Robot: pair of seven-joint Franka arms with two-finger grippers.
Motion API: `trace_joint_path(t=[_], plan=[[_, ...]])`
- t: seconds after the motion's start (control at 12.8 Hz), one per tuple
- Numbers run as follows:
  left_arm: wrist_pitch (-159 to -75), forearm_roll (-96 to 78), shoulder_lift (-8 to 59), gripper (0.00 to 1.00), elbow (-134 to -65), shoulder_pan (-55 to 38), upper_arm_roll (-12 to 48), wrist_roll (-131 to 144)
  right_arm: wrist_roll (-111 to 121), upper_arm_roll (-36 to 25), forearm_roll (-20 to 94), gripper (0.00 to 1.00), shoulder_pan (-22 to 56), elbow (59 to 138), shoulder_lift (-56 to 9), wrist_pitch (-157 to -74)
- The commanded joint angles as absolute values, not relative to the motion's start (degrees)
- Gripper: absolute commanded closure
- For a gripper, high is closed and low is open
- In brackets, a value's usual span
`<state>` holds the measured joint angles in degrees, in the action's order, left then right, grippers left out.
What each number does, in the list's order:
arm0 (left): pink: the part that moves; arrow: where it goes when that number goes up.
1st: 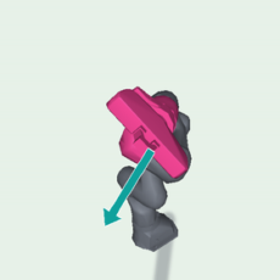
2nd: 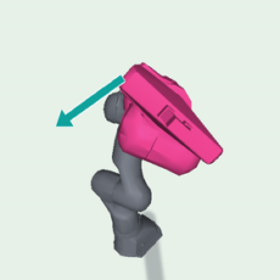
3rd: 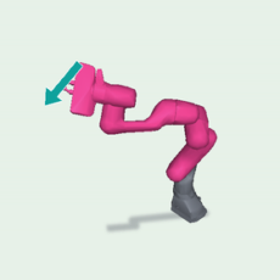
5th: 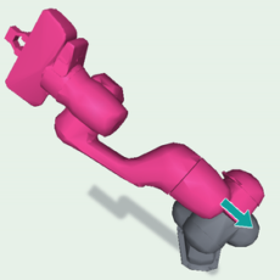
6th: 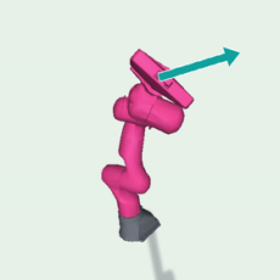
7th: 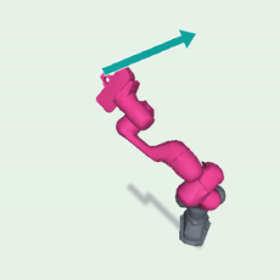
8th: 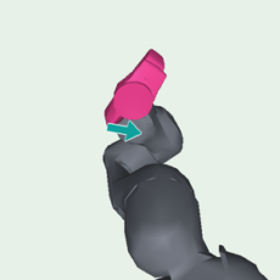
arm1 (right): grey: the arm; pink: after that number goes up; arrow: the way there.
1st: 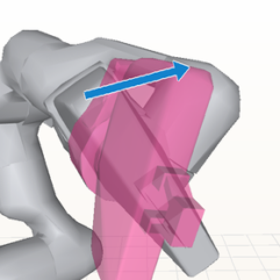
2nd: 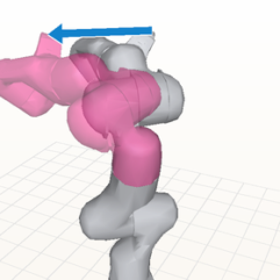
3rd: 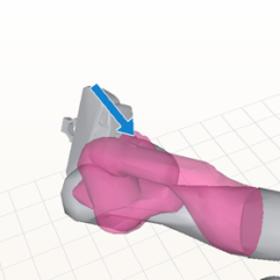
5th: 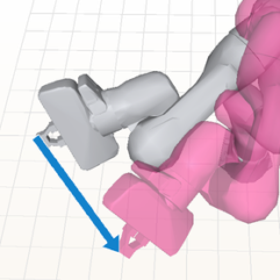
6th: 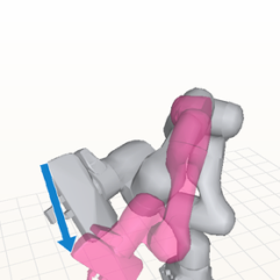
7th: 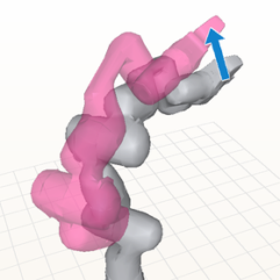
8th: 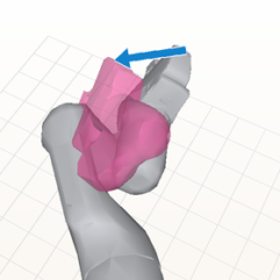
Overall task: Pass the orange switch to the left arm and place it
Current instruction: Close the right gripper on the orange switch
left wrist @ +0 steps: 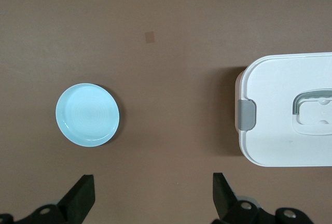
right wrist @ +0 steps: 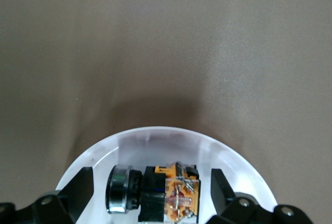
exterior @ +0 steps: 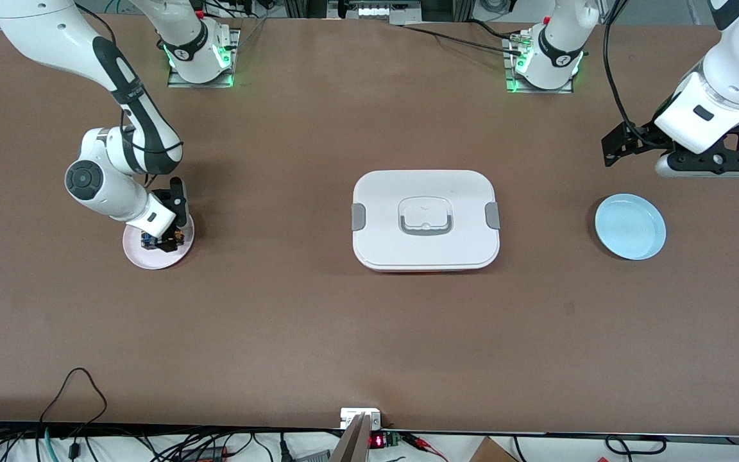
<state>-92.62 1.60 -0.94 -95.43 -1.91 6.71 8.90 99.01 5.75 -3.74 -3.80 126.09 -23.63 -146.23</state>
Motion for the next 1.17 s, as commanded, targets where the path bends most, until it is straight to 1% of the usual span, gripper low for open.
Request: trace_joint_path(t=[0.0, 0.47, 0.55, 0.63, 0.78, 0.86, 0.94, 1.02, 1.09], plan=[[-91.32, 1.67, -0.61, 0.00, -94.04, -2.20, 6.77, 9.84, 101.77, 6.77, -3.96, 0.00, -5.62, 127.27, -23.29, -148.18], [-91.32, 1.67, -0.53, 0.00, -94.04, -2.28, 6.77, 9.84, 102.22, 6.77, -3.96, 0.00, -6.50, 127.35, -23.99, -148.97], [-91.32, 1.67, -0.53, 0.00, -94.04, -2.29, 6.77, 9.84, 102.22, 6.77, -3.96, 0.02, -6.50, 127.35, -23.99, -148.97], [-91.32, 1.67, -0.53, 0.00, -94.04, -2.29, 6.77, 9.84, 102.22, 6.77, -3.96, 0.05, -6.50, 127.35, -23.99, -148.97], [-91.32, 1.67, -0.53, 0.00, -94.04, -2.29, 6.77, 9.84, 102.22, 6.86, -3.96, 0.21, -6.50, 127.35, -23.99, -149.06], [-91.32, 1.67, -0.53, 0.00, -94.04, -2.29, 6.77, 9.84, 102.30, 6.86, -3.96, 0.31, -6.50, 127.35, -23.99, -149.06], [-91.32, 1.67, -0.53, 0.00, -94.04, -2.29, 6.77, 9.84, 102.30, 6.86, -3.96, 0.44, -6.50, 127.27, -23.99, -149.06], [-91.32, 1.67, -0.53, 0.00, -93.96, -2.29, 6.77, 9.84, 102.04, 6.86, -3.78, 0.62, -6.50, 127.27, -23.99, -149.06], [-91.32, 1.67, -0.53, 0.00, -94.04, -2.29, 6.77, 9.84, 101.95, 6.94, -3.78, 0.72, -6.50, 127.18, -23.82, -149.06]])
